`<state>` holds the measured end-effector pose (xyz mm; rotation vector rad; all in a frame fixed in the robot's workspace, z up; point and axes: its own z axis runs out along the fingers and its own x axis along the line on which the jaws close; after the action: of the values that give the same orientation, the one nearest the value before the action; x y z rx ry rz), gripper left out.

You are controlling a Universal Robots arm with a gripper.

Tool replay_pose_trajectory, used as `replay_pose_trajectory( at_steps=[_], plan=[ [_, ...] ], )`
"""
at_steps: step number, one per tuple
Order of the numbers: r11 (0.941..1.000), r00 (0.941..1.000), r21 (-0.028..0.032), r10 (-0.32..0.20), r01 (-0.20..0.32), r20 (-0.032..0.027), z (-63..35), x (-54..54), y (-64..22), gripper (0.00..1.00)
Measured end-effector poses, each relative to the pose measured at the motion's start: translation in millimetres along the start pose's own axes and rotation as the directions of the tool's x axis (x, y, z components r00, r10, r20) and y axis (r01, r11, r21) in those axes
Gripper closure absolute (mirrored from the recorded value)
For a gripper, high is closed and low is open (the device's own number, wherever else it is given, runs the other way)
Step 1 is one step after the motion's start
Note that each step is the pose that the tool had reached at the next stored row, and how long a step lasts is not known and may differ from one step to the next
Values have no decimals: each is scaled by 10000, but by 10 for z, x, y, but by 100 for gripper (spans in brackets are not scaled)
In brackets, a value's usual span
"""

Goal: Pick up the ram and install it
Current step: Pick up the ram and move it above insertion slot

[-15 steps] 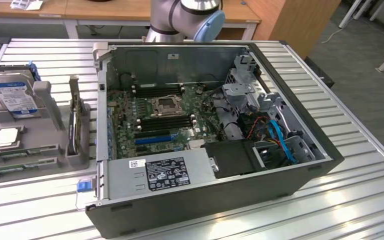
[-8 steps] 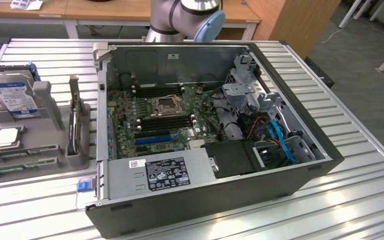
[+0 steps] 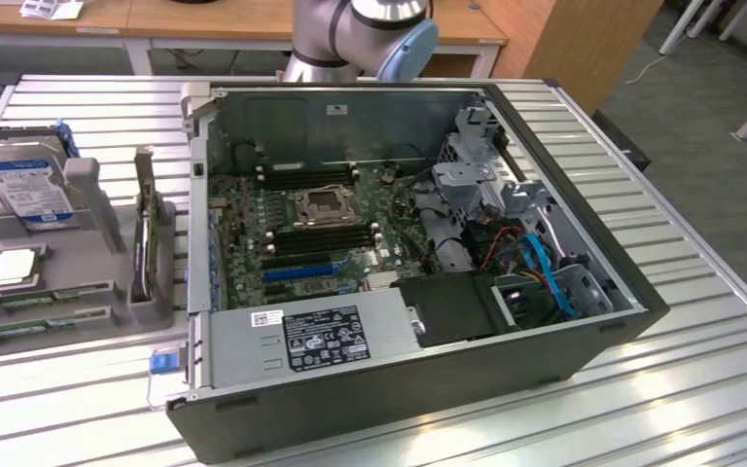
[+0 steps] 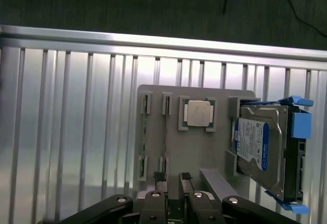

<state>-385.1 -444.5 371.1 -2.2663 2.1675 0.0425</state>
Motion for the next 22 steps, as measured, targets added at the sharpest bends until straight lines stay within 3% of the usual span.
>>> replay_pose_trajectory(
  at_steps=[22],
  plan=[
    [10000, 10000, 1, 34, -34, 1, 400, 12, -6, 76]
  ],
)
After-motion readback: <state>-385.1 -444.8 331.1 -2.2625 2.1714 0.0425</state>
